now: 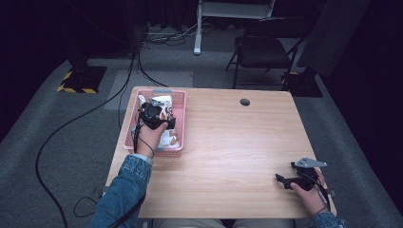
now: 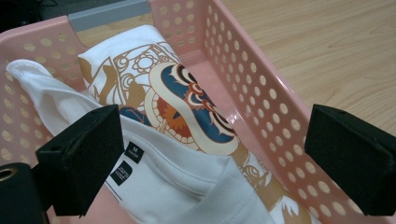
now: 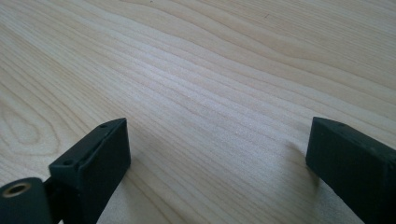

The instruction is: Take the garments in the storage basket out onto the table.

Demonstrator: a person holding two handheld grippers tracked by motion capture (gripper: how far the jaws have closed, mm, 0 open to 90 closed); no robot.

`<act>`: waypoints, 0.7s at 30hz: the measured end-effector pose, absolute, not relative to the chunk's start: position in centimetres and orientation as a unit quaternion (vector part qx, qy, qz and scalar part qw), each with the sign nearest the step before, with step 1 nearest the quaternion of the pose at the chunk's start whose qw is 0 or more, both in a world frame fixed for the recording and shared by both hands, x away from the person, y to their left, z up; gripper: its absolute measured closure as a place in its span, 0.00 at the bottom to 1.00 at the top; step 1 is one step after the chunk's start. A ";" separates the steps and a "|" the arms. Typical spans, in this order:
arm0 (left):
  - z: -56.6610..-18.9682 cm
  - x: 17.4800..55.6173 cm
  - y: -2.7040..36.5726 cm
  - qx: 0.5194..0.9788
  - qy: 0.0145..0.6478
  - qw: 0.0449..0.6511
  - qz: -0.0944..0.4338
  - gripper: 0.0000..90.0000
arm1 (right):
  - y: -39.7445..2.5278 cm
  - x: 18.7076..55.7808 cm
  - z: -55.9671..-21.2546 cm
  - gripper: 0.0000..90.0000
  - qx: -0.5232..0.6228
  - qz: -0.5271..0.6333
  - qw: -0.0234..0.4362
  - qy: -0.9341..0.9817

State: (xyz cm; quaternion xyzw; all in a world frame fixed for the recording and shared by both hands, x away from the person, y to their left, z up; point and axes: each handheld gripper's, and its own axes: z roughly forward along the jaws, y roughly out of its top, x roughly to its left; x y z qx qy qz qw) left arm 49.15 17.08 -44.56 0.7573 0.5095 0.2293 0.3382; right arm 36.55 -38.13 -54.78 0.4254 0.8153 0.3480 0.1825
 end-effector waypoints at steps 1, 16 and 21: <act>-44.7 49.3 17.1 0.757 0.510 0.338 0.229 0.05 | -38.1 36.5 -54.8 0.07 0.426 0.348 0.182 0.815; -46.6 50.4 17.0 0.754 0.530 0.322 0.218 0.04 | -38.1 36.5 -54.8 0.07 0.425 0.348 0.182 0.816; -46.8 50.7 16.8 0.760 0.530 0.309 0.215 0.05 | -38.1 36.5 -54.8 0.07 0.425 0.348 0.182 0.816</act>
